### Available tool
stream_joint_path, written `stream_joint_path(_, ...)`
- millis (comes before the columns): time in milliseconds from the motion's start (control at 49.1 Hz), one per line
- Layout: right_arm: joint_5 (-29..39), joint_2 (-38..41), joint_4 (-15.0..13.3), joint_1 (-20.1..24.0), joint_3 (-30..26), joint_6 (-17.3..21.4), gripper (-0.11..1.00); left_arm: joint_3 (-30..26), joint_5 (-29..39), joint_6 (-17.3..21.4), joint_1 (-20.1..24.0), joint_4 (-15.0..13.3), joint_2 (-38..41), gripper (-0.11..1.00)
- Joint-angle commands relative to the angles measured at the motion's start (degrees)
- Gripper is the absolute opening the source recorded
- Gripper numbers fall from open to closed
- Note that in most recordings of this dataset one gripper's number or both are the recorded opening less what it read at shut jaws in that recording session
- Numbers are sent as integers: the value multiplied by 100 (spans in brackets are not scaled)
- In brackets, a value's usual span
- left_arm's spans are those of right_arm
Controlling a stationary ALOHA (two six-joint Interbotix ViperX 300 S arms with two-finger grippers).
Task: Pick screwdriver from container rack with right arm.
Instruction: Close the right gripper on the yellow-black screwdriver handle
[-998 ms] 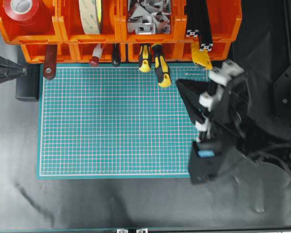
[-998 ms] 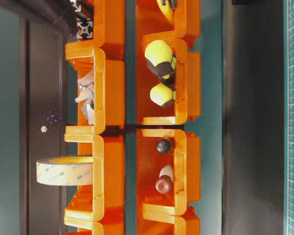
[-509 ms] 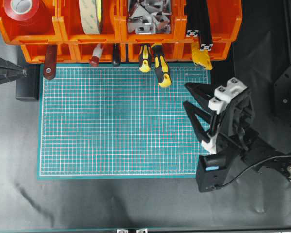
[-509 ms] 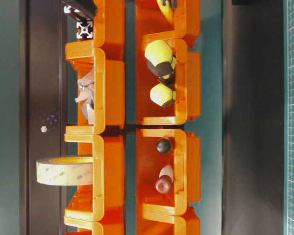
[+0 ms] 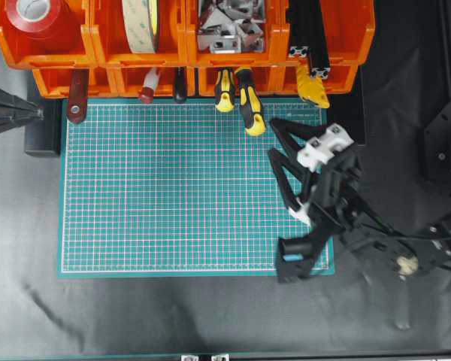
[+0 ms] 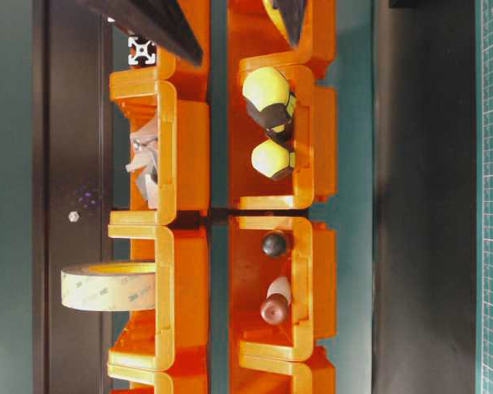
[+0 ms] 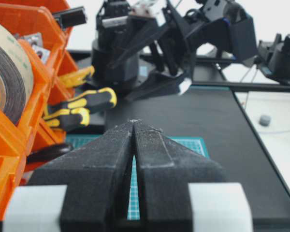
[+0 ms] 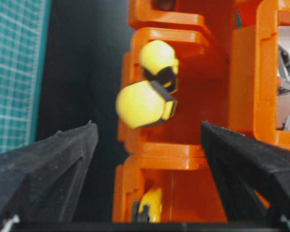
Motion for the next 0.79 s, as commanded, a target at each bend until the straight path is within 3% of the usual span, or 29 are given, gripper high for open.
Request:
stream_joint_path(0, -9, 44, -176, -158, -167, 123, 85, -167, -26, -18, -9, 18, 62, 0)
stream_joint_path(509, -281, 334, -220, -642, -299, 325, 83, -167, -18, -9, -9, 26, 62, 0)
stream_joint_path(672, -299, 334, -26, -650, -299, 431, 73, -167, -26, -9, -9, 18, 62, 0)
stream_joint_path(774, -299, 343, 44, -615, -316, 492, 60, -176, -26, -9, 0, 18, 62, 0)
